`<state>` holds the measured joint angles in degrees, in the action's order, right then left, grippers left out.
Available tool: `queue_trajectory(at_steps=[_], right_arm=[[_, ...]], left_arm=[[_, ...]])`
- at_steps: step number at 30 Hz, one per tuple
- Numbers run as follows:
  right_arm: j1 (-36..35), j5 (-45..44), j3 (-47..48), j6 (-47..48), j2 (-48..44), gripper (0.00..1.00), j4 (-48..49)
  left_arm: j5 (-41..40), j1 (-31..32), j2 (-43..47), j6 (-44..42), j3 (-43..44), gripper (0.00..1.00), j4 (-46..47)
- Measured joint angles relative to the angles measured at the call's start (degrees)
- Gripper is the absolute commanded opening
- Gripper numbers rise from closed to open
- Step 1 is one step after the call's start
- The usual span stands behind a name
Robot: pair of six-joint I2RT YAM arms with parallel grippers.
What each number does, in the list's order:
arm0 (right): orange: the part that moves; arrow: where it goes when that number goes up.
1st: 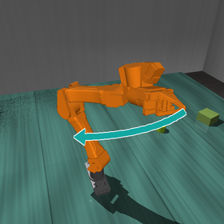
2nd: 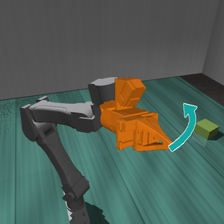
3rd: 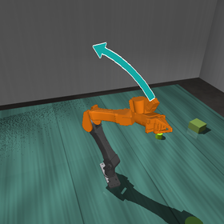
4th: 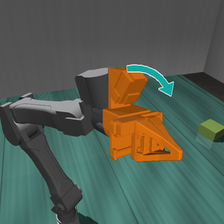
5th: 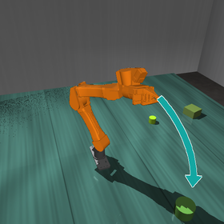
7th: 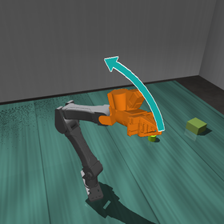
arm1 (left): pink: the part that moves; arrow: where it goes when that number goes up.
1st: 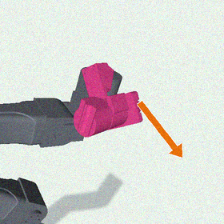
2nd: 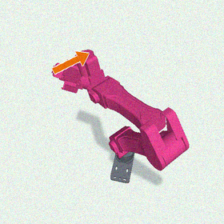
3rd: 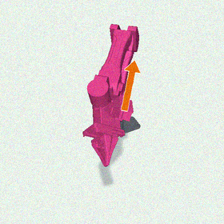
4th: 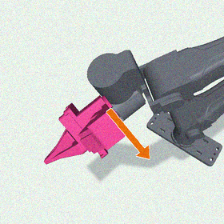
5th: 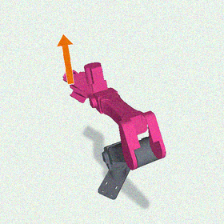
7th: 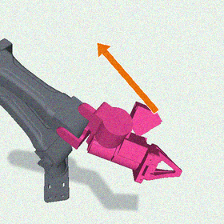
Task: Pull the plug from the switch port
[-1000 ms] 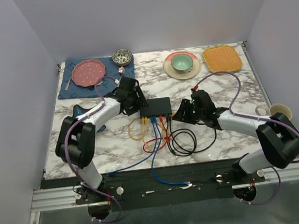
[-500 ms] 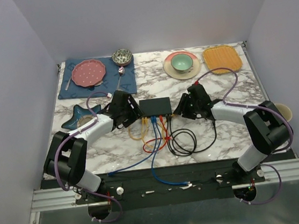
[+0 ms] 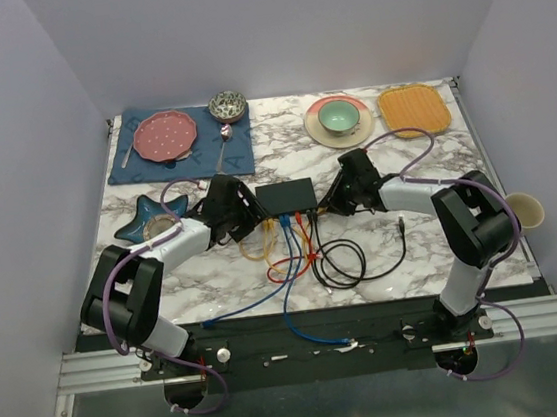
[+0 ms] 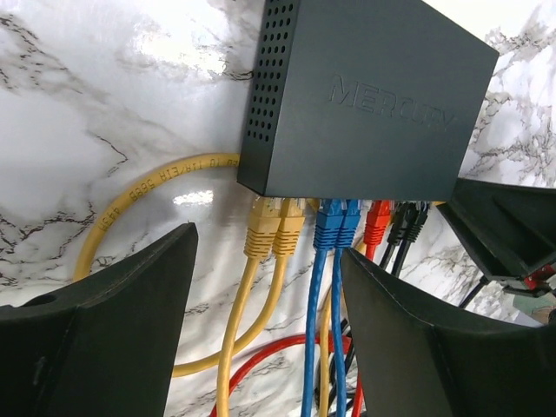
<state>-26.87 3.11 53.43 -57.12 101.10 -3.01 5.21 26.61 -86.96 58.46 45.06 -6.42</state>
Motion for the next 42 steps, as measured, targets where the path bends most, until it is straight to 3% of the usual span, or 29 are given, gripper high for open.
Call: queue_trajectory(at_steps=[9, 16, 17, 24, 25, 28, 29, 33, 37, 41, 42], right_arm=[[0.0, -1.46, -3.17, 0.35, -2.51, 0.17, -0.33], [-0.15, -2.62, -6.19, 6.73, -8.11, 0.13, -4.72], [-0.33, -2.8, -6.12, 8.39, -8.61, 0.01, -5.79], [-2.05, -2.21, -6.69, 18.4, -10.47, 0.01, -10.38], [-2.32, -2.1, -7.45, 19.39, -11.02, 0.04, -10.4], [-2.89, -1.75, -9.77, 21.27, -13.35, 0.46, -10.38], [-3.06, -1.77, -10.62, 21.84, -14.34, 0.67, -10.71], [-3.48, -3.06, -12.15, 22.97, -20.04, 0.95, -14.88], [-3.72, -6.08, -10.91, 23.15, -24.52, 0.97, -18.86], [-3.72, -7.76, -7.5, 22.88, -26.69, 0.83, -18.12], [-3.72, -7.72, -7.02, 22.67, -26.88, 0.76, -16.74]], left_arm=[[0.0, 0.0, 0.81, 0.61, -0.57, 0.77, 0.76], [0.02, 0.0, 0.81, 1.2, -0.57, 0.77, 1.01], [0.02, 0.0, 0.81, 1.22, -0.57, 0.77, 1.05], [0.0, 0.0, 0.81, 1.44, -0.57, 0.77, 1.03], [0.02, 0.0, 0.81, 1.44, -0.57, 0.77, 1.01], [0.0, 0.0, 0.81, 1.42, -0.57, 0.77, 0.94], [0.0, 0.0, 0.81, 1.42, -0.57, 0.77, 0.85], [-0.17, 0.0, 0.83, 1.31, -0.37, 0.78, 0.13], [-0.96, 0.0, 1.18, 0.7, 1.2, 0.78, -1.49], [-2.03, 0.0, 1.68, -0.24, 3.85, 0.78, -2.62], [-2.16, 0.0, 1.68, -0.44, 4.52, 0.77, -2.73]])
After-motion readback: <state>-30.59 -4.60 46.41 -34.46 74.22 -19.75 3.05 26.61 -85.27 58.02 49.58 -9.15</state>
